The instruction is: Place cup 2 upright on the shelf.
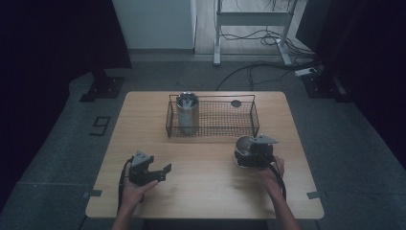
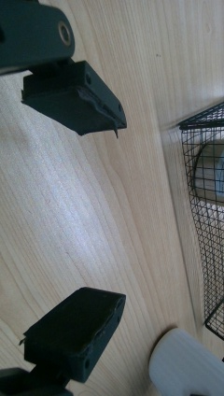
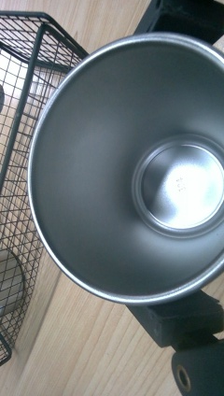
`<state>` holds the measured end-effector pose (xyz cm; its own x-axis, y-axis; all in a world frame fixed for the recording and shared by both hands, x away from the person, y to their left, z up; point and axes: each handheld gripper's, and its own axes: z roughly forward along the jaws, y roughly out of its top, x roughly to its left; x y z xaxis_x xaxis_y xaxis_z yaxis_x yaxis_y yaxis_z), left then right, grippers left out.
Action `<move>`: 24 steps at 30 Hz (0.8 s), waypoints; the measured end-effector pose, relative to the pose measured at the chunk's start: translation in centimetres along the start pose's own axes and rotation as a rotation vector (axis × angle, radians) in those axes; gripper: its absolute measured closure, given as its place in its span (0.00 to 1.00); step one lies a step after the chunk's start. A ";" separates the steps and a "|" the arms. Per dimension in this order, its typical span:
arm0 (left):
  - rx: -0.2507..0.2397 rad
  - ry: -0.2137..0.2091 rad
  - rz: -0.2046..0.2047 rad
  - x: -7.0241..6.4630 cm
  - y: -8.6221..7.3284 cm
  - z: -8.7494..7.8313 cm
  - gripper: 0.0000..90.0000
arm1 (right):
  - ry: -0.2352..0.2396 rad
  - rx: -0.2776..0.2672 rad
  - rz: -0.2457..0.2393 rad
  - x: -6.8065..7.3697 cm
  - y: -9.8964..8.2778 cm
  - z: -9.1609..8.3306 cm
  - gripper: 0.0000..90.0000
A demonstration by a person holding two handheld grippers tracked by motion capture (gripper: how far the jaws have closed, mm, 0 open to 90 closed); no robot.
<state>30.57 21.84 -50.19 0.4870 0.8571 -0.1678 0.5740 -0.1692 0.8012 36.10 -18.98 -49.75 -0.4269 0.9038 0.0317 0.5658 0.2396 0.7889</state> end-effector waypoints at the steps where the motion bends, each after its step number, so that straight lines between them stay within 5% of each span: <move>1: 0.000 0.001 0.001 0.0 0.0 0.0 0.16 | 0.000 0.000 0.000 0.0 0.0 0.0 0.08; 24: 0.006 0.006 -0.002 0.1 -0.1 0.1 0.16 | 0.016 -0.104 0.014 -0.4 1.1 -3.1 0.08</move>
<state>30.60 21.87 -50.35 0.4822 0.8602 -0.1659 0.5789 -0.1707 0.7973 34.68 -20.15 -46.95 -0.4312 0.9007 0.0529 0.4964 0.1878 0.8475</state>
